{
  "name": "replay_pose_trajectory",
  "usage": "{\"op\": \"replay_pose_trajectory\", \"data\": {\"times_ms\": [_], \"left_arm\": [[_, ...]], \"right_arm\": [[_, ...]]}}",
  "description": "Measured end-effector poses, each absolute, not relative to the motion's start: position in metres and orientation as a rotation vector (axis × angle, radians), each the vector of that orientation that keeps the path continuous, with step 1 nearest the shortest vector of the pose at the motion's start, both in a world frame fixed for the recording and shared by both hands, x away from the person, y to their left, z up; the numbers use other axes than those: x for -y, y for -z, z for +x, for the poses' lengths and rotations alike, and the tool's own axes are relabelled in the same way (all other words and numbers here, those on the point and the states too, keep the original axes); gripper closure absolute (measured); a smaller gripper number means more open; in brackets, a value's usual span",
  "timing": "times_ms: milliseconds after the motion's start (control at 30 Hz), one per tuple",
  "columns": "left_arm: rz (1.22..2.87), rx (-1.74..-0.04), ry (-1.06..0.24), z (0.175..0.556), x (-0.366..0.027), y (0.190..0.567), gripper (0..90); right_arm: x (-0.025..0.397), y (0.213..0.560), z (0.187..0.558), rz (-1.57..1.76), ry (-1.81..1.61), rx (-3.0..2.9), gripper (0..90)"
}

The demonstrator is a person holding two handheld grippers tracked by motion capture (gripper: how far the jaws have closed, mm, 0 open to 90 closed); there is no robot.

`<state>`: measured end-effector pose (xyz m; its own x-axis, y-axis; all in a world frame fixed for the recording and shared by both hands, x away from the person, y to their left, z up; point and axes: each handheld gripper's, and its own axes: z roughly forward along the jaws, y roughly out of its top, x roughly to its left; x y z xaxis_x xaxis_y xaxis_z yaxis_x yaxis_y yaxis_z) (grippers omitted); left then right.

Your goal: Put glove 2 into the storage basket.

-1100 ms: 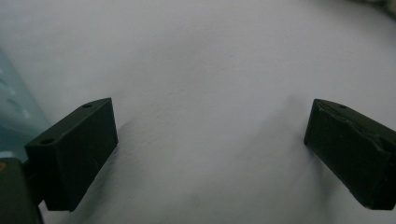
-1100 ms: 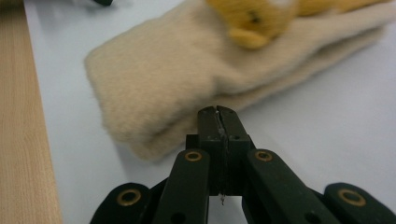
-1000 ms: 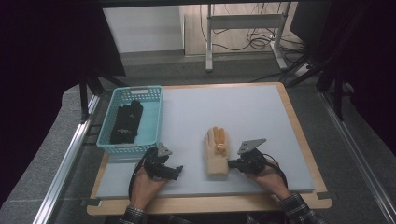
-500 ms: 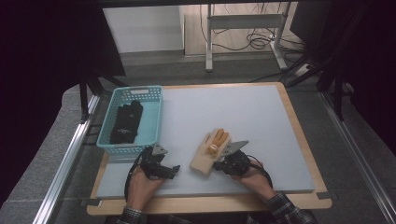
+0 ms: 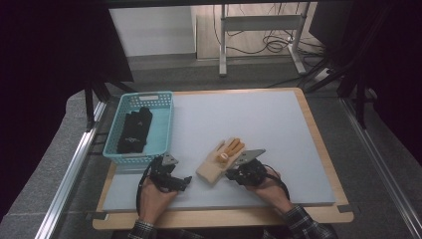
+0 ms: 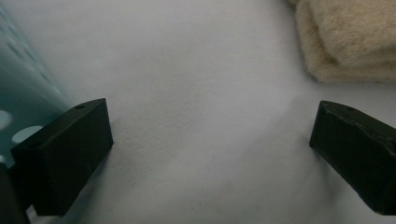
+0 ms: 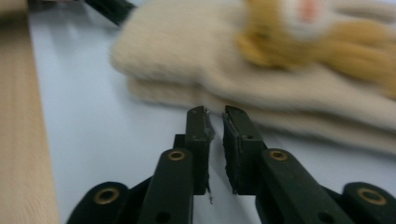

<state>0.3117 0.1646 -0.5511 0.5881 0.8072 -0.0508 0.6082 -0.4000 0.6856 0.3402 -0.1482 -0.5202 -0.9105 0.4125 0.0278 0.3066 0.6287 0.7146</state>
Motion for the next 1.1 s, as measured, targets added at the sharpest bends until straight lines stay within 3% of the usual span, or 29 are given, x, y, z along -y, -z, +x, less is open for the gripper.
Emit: {"op": "replay_pose_trajectory", "data": {"times_ms": [167, 433, 600, 1100], "left_arm": [[2.147, -1.116, -0.381, 0.312, -0.165, 0.551, 0.0], [2.145, -1.113, -0.382, 0.312, -0.165, 0.551, 0.0], [2.148, -1.112, -0.382, 0.312, -0.165, 0.551, 0.0], [2.144, -1.112, -0.381, 0.311, -0.166, 0.551, 0.3]], "right_arm": [[0.182, 0.513, 0.347, 0.696, -1.116, -2.615, 65.2], [0.235, 0.517, 0.357, 0.901, -1.03, -2.457, 36.5], [0.259, 0.524, 0.36, 0.988, -0.981, -2.373, 25.6], [0.268, 0.531, 0.363, 1.061, -0.982, -2.351, 17.5]]}}
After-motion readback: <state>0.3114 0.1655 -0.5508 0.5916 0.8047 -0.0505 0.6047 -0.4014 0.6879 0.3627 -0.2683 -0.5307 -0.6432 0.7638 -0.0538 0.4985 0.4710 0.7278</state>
